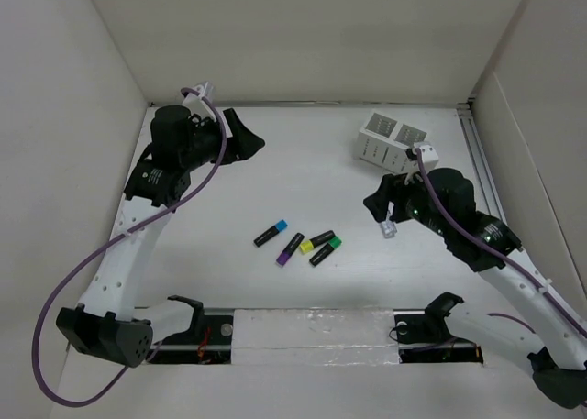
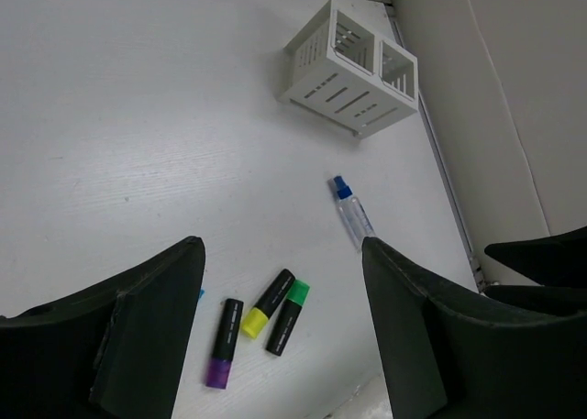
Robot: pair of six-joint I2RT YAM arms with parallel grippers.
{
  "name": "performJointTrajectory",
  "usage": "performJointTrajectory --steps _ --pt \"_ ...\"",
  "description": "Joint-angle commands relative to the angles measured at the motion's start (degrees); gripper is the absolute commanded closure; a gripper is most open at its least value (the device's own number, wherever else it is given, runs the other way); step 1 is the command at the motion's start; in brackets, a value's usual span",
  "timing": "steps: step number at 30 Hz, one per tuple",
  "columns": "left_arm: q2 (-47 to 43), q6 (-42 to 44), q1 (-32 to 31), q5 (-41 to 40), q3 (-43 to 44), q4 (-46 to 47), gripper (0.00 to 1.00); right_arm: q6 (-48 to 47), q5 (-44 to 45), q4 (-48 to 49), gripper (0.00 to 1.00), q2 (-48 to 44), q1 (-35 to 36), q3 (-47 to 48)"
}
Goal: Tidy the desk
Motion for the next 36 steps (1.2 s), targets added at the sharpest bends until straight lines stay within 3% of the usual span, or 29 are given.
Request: performJointTrajectory --steps 1,3,4,6,7,8,12,13,15,18,19,21,22,23,25,28,29,30,32,36 --pt "-2.5 -2.0 -0.2 -0.8 1.2 1.7 0.34 -3.8 -4.0 4.9 0.32 0.9 0.4 2.7" --pt "-1.7 -1.5 -0.2 0.7 1.2 3.6 0.37 -4.9 -5.0 3.6 0.34 1.9 0.4 5.0" --pt "-1.3 -1.4 -0.2 0.9 1.7 3.9 0.4 -4.8 -4.8 3.1 0.47 3.3 0.4 5.6" --pt "-0.3 -0.7 -0.2 1.4 3.2 4.1 0.48 -2.9 -3.1 2.7 0.58 4.5 0.4 6.2" --pt "-0.4 -0.4 -0.2 2.0 3.2 4.2 0.51 -2.3 -2.6 2.9 0.86 5.5 0.4 5.8" --pt "-0.7 -0.3 -0.2 2.0 2.1 5.1 0.57 -1.6 -2.3 3.2 0.97 6.1 0.4 5.5" --pt "-5.6 1.2 -0.2 -0.7 -2.0 5.4 0.95 2.0 1.1 4.0 1.0 9.2 0.4 2.9" --pt "-6.2 2.4 -0.2 -1.4 -2.5 4.9 1.0 2.8 3.2 4.3 1.0 9.5 0.4 1.9" --pt "-8.5 4.1 -1.0 -2.4 -4.9 3.5 1.0 4.2 5.7 6.7 1.0 10.5 0.4 -1.7" --pt "-10.8 7.6 -7.9 -8.0 -7.5 1.8 1.0 5.9 9.9 4.8 0.84 13.7 0.4 -3.0" --pt "-11.3 8.5 -9.3 -8.3 -8.4 1.5 1.0 7.0 13.8 3.7 0.7 14.5 0.4 -3.0" --pt "-13.0 9.5 -11.8 -9.8 -11.1 1.2 1.0 7.6 16.6 3.4 0.58 16.1 0.4 -4.3" --pt "-13.4 9.6 -14.5 -10.5 -11.9 1.3 1.0 7.6 17.3 3.4 0.47 17.6 -0.3 -5.1" --pt "-13.7 10.0 -15.5 -11.3 -12.4 1.2 1.0 7.8 17.1 3.2 0.43 18.6 -2.4 -5.3" --pt "-14.6 9.6 -16.3 -10.5 -13.1 1.3 0.96 6.8 15.4 2.9 0.38 22.1 -4.5 -5.8" --pt "-16.4 8.1 -16.3 -9.3 -14.4 4.1 0.7 2.7 11.9 6.4 0.33 25.8 -9.5 -6.0" --pt "-16.6 7.4 -16.3 -9.4 -14.8 5.5 0.56 2.0 11.4 6.5 0.32 28.7 -10.9 -5.2" --pt "-16.5 5.9 -16.3 -9.3 -14.6 5.8 0.51 1.0 10.8 6.3 0.32 30.2 -13.3 -4.4" --pt "-16.2 5.3 -16.3 -8.4 -14.8 7.1 0.45 -0.8 8.6 7.1 0.31 33.7 -15.5 -2.3" --pt "-13.0 5.1 -16.3 -8.3 -14.0 6.7 0.43 -4.2 3.4 7.7 0.3 40.1 -18.4 0.6"
